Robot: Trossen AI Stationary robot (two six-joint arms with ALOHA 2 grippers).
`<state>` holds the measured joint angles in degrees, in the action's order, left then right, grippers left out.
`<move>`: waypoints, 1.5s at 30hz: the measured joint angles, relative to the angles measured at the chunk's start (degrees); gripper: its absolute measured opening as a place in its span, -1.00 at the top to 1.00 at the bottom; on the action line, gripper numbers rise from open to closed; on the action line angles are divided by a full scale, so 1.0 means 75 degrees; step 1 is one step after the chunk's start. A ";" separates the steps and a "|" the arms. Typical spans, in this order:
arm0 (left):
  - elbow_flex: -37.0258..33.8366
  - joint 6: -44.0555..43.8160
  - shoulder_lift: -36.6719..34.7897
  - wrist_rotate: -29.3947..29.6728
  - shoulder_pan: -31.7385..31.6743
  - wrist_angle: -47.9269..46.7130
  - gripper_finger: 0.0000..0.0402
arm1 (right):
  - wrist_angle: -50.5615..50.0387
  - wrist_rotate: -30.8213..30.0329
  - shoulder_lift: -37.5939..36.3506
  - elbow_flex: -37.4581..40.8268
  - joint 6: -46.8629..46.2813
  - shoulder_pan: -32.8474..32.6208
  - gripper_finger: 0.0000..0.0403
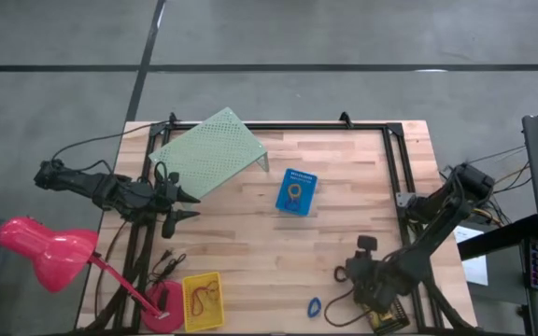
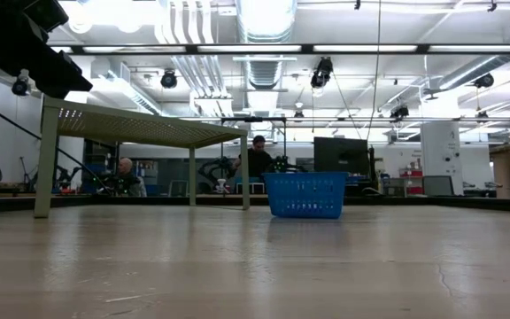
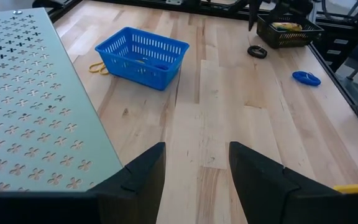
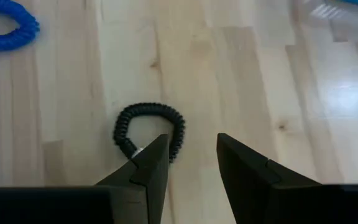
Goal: Pick & Place Office Desk Supplies
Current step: Put the black spring keychain into the blue basket
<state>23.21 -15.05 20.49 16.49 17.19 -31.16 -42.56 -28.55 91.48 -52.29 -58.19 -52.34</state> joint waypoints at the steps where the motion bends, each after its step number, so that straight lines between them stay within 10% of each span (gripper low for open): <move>1: 0.0001 0.0000 0.0000 0.0000 -0.0002 -0.0002 0.09 | 0.0106 0.0059 0.0083 0.0000 0.0029 0.0037 0.33; 23: 0.0001 0.0000 0.0000 0.0000 -0.0003 0.0000 0.09 | 0.1014 0.2638 -0.0095 0.0155 0.2080 0.1653 0.34; 45: 0.0001 0.0000 -0.0003 0.0000 -0.0003 -0.0001 0.09 | 0.2247 0.3251 -0.0084 0.0998 0.2618 0.2082 0.35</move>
<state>23.22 -15.05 20.47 16.49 17.17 -31.17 -25.71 -4.16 90.85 -44.81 -38.55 -36.72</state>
